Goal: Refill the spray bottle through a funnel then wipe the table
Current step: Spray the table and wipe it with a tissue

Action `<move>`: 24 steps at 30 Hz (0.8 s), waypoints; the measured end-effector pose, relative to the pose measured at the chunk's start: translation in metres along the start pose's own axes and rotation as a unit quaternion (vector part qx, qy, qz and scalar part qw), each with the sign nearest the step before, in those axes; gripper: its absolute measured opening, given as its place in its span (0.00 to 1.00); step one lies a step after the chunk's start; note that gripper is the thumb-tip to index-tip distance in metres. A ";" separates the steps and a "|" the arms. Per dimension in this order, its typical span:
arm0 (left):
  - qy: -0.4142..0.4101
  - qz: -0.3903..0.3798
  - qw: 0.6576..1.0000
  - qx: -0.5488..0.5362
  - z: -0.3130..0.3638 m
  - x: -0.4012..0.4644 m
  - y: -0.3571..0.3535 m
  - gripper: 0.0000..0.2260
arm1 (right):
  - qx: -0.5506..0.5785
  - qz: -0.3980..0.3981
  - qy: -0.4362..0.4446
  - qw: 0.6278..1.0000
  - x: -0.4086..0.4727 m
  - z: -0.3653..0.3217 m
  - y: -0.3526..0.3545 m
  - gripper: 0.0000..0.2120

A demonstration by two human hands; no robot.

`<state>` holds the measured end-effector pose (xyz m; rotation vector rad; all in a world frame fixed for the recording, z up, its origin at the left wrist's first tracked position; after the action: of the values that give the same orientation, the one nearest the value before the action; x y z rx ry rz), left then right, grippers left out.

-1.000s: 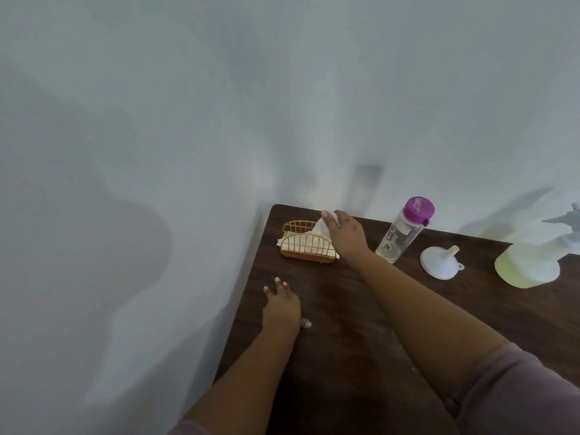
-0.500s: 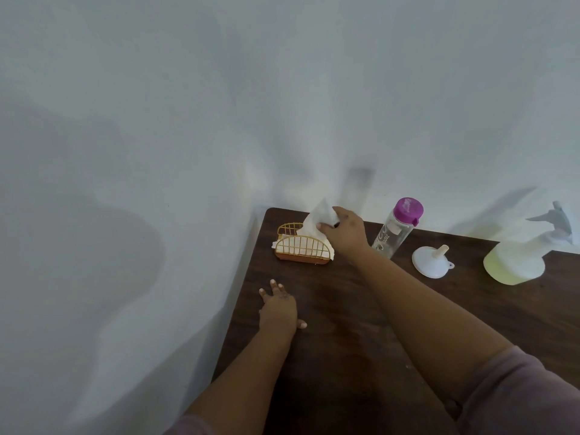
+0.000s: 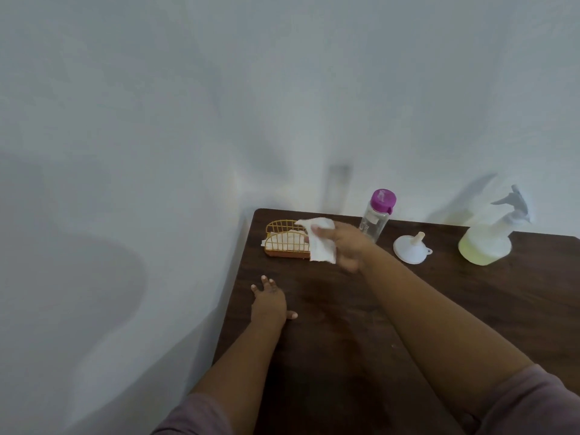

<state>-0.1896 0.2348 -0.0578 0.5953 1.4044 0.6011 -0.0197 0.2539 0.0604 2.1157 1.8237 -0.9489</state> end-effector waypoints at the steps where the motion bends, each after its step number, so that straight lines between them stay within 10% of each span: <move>1: -0.004 0.013 1.000 -0.003 0.000 -0.003 0.000 0.49 | -0.002 -0.015 -0.009 1.000 -0.009 0.005 0.005 0.14; 7: -0.007 0.073 0.995 -0.074 0.008 -0.029 -0.018 0.40 | -0.241 0.151 0.041 0.958 -0.057 0.047 0.095 0.18; 12: -0.079 0.159 0.982 -0.065 0.058 -0.078 -0.069 0.36 | -0.152 0.282 0.043 0.946 -0.112 0.088 0.206 0.15; 19: -0.090 0.067 0.990 -0.083 0.105 -0.135 -0.141 0.68 | -0.403 0.478 0.193 0.757 -0.223 0.107 0.330 0.14; 21: -0.081 0.049 0.994 -0.051 0.108 -0.143 -0.153 0.72 | -0.478 0.474 0.242 0.699 -0.242 0.115 0.340 0.13; 24: -0.070 0.034 0.997 0.023 0.106 -0.153 -0.167 0.75 | -0.576 0.329 0.129 0.737 -0.235 0.147 0.343 0.15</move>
<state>-0.0892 0.0058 -0.0578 0.7117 1.2724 0.5721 0.2441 -0.0931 -0.0076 1.7227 1.0002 0.5844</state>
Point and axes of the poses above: each hand's wrist, its own x-axis towards the middle knuckle, its own y-axis out of the back of the hand, z = x × y, the point moved 5 cm from there along x, towards the middle knuckle, and after that the axes turned 1 degree about y, right-handed, at the moved point
